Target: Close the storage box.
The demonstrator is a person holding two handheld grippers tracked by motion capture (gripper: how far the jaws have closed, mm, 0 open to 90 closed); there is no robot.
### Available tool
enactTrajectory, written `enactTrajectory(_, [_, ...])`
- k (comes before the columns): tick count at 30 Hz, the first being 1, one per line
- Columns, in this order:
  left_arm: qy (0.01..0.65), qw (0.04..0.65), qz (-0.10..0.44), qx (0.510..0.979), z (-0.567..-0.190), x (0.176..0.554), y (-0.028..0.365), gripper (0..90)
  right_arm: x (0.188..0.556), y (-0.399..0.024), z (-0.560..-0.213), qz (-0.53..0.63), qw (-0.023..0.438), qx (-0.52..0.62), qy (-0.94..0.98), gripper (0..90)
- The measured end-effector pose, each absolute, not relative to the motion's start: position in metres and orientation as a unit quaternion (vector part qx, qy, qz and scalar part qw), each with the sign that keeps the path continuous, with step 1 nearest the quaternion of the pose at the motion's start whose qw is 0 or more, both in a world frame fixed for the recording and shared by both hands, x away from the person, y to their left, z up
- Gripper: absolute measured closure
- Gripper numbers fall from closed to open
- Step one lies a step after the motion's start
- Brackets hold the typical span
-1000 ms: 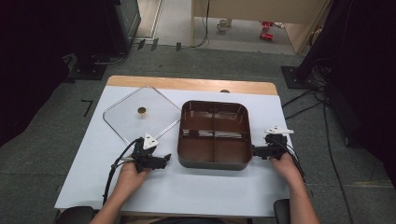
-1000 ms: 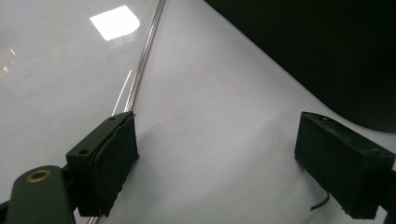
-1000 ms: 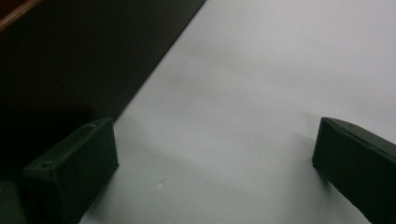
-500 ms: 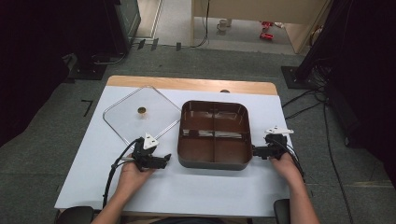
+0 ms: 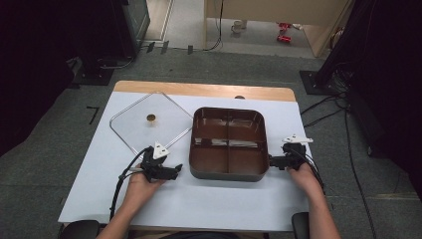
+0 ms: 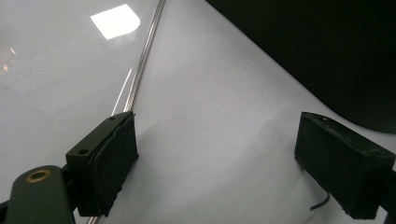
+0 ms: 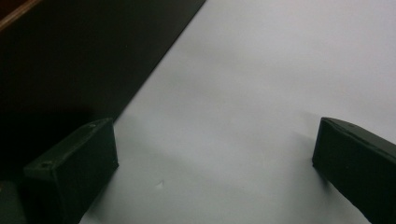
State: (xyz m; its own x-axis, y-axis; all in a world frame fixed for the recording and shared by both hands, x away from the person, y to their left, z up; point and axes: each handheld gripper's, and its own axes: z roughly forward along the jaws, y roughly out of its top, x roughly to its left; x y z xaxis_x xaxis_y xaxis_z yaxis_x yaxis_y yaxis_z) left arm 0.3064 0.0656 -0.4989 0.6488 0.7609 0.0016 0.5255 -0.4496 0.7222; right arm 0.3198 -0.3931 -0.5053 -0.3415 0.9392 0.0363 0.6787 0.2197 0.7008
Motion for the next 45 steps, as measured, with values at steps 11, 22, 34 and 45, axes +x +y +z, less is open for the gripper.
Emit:
enactTrajectory(11, [0.393,0.343,0.163,0.837,-0.496,0.306,0.063,14.4,0.32,-0.393,-0.505,0.32,0.204,0.537,0.754,0.0])
enactTrajectory(22, [0.404,0.332,0.113,0.845,-0.487,0.311,0.065,15.5,0.32,-0.393,-0.505,0.32,0.203,0.537,0.754,0.0])
enactTrajectory(34, [0.388,0.333,0.072,0.856,-0.468,0.312,0.067,21.2,0.32,-0.393,-0.505,0.32,0.204,0.537,0.754,0.0])
enactTrajectory(45, [0.393,0.343,0.088,0.849,-0.451,0.318,0.067,21.4,0.32,-0.393,-0.505,0.32,0.204,0.536,0.754,0.0])
